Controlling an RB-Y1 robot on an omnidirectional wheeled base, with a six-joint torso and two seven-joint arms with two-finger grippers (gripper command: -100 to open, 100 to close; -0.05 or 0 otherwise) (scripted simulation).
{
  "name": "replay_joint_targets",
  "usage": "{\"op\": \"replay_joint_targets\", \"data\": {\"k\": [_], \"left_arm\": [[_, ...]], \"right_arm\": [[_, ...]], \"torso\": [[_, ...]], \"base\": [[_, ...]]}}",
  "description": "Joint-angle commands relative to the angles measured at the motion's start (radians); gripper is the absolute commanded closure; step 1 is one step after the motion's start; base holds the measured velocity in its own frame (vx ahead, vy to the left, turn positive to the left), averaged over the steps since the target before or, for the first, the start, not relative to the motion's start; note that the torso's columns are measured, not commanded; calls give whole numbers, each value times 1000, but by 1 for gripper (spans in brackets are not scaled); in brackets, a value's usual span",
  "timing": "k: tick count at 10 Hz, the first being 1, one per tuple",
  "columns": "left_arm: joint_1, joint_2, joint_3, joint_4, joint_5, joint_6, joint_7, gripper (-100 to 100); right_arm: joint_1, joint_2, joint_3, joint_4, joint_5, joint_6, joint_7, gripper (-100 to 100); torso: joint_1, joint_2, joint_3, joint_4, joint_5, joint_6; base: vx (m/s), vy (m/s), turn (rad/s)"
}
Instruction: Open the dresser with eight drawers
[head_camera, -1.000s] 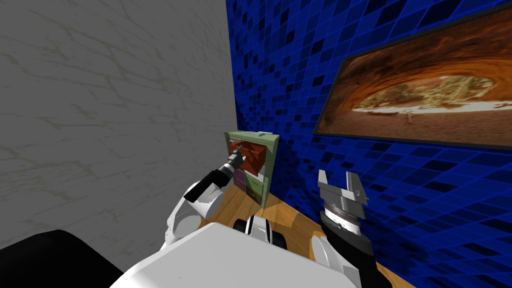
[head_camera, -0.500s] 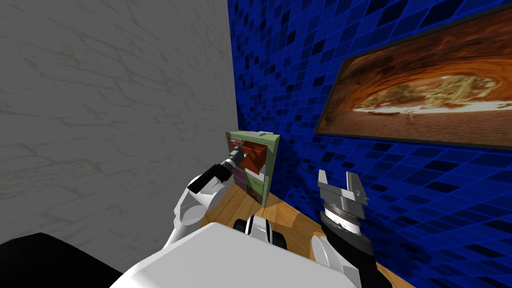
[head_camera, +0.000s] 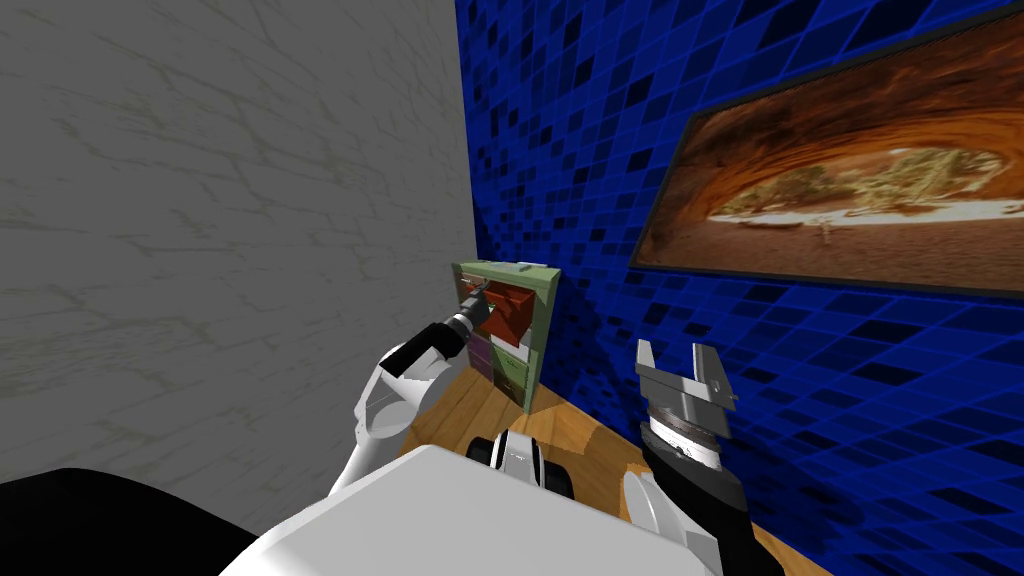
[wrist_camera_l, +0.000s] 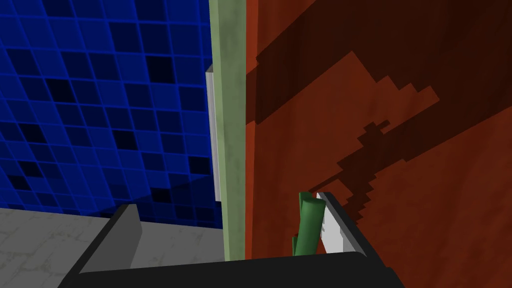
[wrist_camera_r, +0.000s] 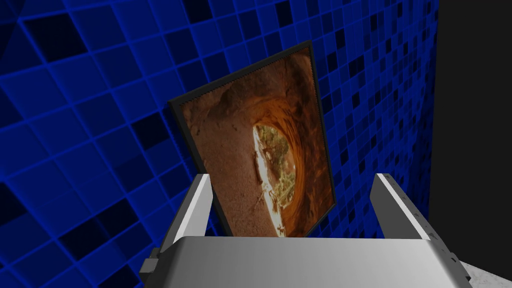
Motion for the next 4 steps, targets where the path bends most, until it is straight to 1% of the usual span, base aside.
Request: {"op": "replay_joint_targets", "data": {"k": [1, 4], "left_arm": [[1, 0, 0, 1, 0, 1, 0, 0], [1, 0, 0, 2, 0, 2, 0, 0]], "right_arm": [[0, 0, 0, 0, 0, 0, 0, 0], [0, 0, 0, 0, 0, 0, 0, 0]], "torso": [[0, -1, 0, -1, 0, 0], [0, -2, -1, -2, 0, 0]], "base": [[0, 0, 0], [0, 0, 0]]}}
